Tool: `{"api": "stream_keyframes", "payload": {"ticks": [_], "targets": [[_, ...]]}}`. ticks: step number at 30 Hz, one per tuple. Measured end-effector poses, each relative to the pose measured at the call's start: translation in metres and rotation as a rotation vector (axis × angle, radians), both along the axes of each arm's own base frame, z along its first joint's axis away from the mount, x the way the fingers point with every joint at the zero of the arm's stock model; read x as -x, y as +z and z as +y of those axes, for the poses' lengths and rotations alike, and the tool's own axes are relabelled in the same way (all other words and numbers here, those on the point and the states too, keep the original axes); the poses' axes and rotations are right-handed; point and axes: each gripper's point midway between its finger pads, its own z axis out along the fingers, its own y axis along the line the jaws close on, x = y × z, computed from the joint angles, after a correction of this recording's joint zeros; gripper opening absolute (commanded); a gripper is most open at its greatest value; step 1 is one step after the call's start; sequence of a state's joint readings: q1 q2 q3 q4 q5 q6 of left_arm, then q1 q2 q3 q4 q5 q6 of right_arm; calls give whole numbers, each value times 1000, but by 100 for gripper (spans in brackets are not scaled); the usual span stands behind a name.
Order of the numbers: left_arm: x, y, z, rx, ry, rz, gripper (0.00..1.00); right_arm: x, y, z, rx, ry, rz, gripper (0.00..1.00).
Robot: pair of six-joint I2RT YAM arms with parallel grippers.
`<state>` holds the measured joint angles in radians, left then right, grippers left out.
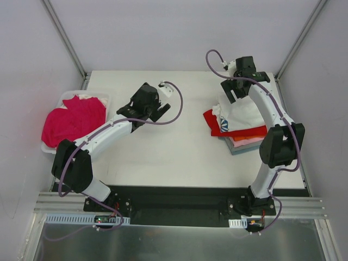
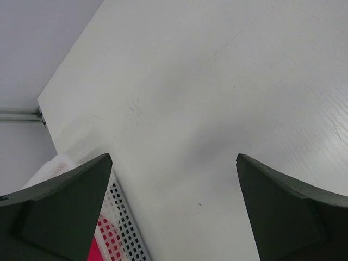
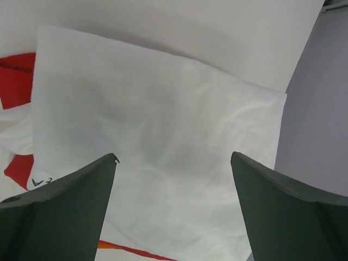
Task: Fold and stack the t-shirts
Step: Put the neatly folded tshirt into the corner of the board with the right arm
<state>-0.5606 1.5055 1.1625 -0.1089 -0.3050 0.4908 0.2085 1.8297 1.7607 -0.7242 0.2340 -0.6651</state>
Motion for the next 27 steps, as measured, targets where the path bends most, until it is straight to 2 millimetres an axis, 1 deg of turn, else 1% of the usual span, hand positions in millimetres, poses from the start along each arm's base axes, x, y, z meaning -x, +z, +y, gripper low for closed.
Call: {"api": "stream_keyframes", "payload": {"ticks": [3,8,15,19,22,24,27], "targets": [[-1,0,2,0,4,0,99,4,-6,-6,-1,-3,35,100],[-3,-3,5,-4,11,5,99,19,-14,-15,-5,-1,113,100],[-6,-19,8,-33,14,37,99,33,-23,-29,-12,-24,185,100],[-8,-20,12,-39,23,41,99,37,-31,-35,-14,-37,221,100],[-9,-20,13,-40,24,41,99,46,-46,-39,-15,-39,266,100],[-9,-20,14,-40,27,41,99,51,-59,-42,-19,-39,305,100],[-9,-20,14,-40,27,40,99,53,-81,-50,-38,-47,356,100]]}}
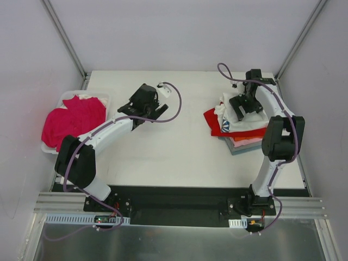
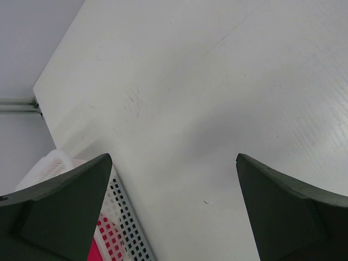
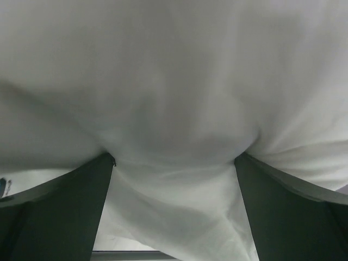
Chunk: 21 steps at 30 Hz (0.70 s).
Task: Fold and stack the t-shirts
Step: Put the neatly folded tshirt into the corner of the board with the right arm
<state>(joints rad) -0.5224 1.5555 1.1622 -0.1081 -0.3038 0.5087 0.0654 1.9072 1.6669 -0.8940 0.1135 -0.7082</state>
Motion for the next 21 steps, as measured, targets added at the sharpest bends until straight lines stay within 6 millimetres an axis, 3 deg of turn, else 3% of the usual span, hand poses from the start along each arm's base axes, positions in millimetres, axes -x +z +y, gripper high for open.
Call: {"api": "stream_keyframes", "payload": {"ticks": [5,15,21], "targets": [[5,0,4,-4,-3,-4,99,-2,-22,-12,-46,-23,19,100],[16,22,11,1,-17,-57,99,8,-28,-22,-157,-26,-107,100],[18,31,12,11,-17,-78,99,23,-24,-46,-174,-73,-171,100]]}}
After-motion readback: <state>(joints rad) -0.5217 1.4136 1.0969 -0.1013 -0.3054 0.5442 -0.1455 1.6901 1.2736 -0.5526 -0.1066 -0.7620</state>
